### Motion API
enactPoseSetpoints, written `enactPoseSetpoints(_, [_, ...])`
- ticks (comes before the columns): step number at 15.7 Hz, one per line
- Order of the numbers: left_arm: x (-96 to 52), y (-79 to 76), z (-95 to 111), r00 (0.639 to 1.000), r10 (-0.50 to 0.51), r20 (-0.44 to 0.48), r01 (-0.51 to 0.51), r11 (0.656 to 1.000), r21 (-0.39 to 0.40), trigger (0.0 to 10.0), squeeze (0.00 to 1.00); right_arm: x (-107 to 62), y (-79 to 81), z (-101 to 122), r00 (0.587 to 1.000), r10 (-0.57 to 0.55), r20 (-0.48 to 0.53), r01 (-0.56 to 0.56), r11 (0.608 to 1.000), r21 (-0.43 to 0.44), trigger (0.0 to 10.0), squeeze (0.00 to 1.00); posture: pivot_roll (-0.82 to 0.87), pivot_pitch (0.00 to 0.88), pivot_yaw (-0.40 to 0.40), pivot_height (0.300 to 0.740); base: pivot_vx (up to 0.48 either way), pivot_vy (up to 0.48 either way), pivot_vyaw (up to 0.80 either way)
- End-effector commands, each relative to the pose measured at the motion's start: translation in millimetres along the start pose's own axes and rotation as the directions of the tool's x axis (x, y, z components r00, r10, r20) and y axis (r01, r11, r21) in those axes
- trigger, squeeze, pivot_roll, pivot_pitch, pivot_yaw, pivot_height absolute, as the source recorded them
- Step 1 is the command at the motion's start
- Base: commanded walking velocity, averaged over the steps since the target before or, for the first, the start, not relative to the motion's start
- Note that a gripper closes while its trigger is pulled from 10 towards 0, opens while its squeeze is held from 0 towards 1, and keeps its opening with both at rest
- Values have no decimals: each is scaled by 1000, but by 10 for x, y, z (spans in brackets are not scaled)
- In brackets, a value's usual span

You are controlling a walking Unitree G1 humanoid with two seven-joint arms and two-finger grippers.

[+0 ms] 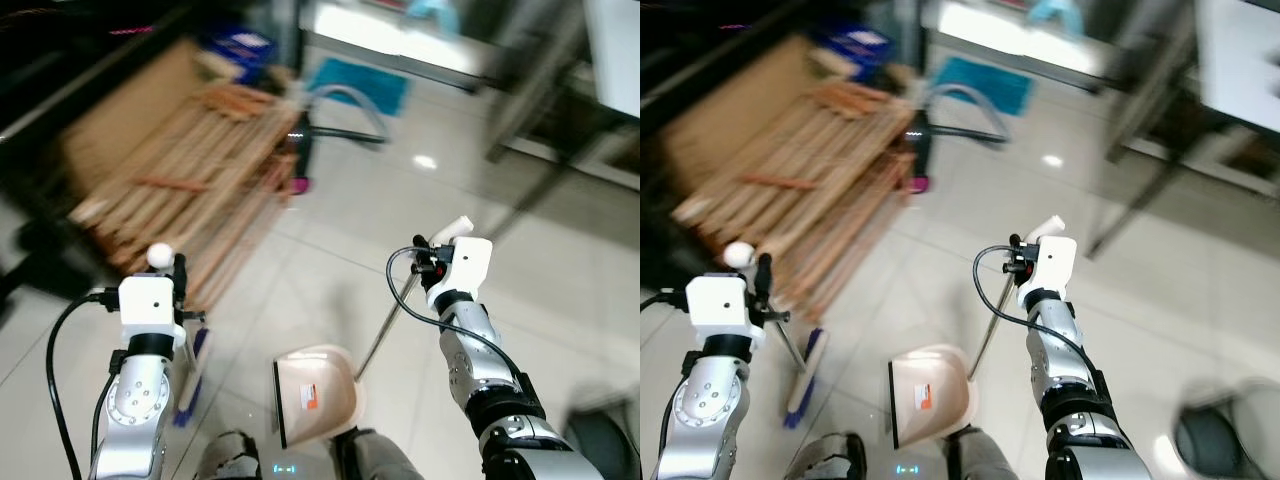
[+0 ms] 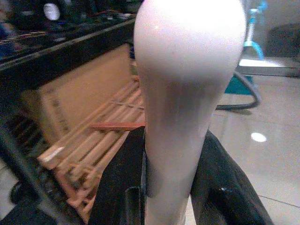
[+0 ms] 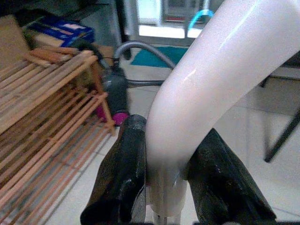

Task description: Sweep floor

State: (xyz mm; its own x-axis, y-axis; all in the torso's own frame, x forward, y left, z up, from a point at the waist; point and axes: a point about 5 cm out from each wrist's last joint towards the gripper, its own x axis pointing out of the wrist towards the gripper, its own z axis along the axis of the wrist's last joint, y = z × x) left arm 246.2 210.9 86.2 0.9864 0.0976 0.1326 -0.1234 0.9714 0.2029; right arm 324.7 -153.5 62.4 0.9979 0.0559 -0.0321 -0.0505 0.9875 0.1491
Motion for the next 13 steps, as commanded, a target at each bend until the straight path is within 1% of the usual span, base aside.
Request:
enactPoseSetpoints(1, [-43,-46,-44,999,-17,-33,17,1000,-13,10000,0,8,-41,41,1000,-15,18,15,1000,2,10000,0,128,167,-85,740,0,0,-800])
enactPoseSetpoints(2, [-37,-48,-33,999,-19,-34,18,1000,-19,10000,0,9,-63,56,1000,-22,23,22,1000,1,10000,0,127,165,-84,740,0,0,-800])
enactPoseSetpoints(4, [12,-48,14,997,-36,-73,36,999,-6,10000,0,15,-124,139,997,-45,58,45,999,-2,10000,0,114,159,-69,740,0,0,-800])
enactPoseSetpoints(5, [132,-74,158,995,-88,-40,87,996,-23,10000,0,-15,-159,199,993,-68,97,68,998,7,10000,0,103,150,-41,740,0,0,-800])
enactPoseSetpoints(6, [230,-105,211,994,-108,-23,108,994,-35,10000,0,-65,-207,206,989,-97,112,97,995,10,10000,0,95,134,-23,740,0,0,-800])
enactPoseSetpoints(7, [282,-142,210,990,-135,-30,134,990,-39,10000,0,-110,-250,209,985,-120,121,122,993,-5,10000,0,87,123,-10,740,0,0,-800])
enactPoseSetpoints(8, [344,-198,259,986,-168,-21,166,984,-69,10000,0,-133,-283,235,981,-142,133,144,990,0,10000,0,71,114,6,740,0,0,-800])
enactPoseSetpoints(9, [382,-255,286,980,-199,-22,198,979,-55,10000,0,-131,-284,243,980,-151,132,152,988,0,10000,0,65,113,15,740,0,0,-800])
enactPoseSetpoints(10, [433,-348,319,970,-243,-19,242,970,-35,10000,0,-116,-269,249,979,-157,128,158,987,-4,10000,0,63,110,20,740,0,0,-800])
enactPoseSetpoints(11, [450,-379,334,964,-266,-12,265,964,-9,10000,0,-104,-250,262,980,-155,129,157,988,-8,10000,0,66,111,22,740,0,0,-800])
enactPoseSetpoints(13, [479,-308,316,968,-252,-24,252,968,0,10000,0,-97,-164,255,983,-129,131,135,990,-38,10000,0,59,105,56,740,0,0,-800])
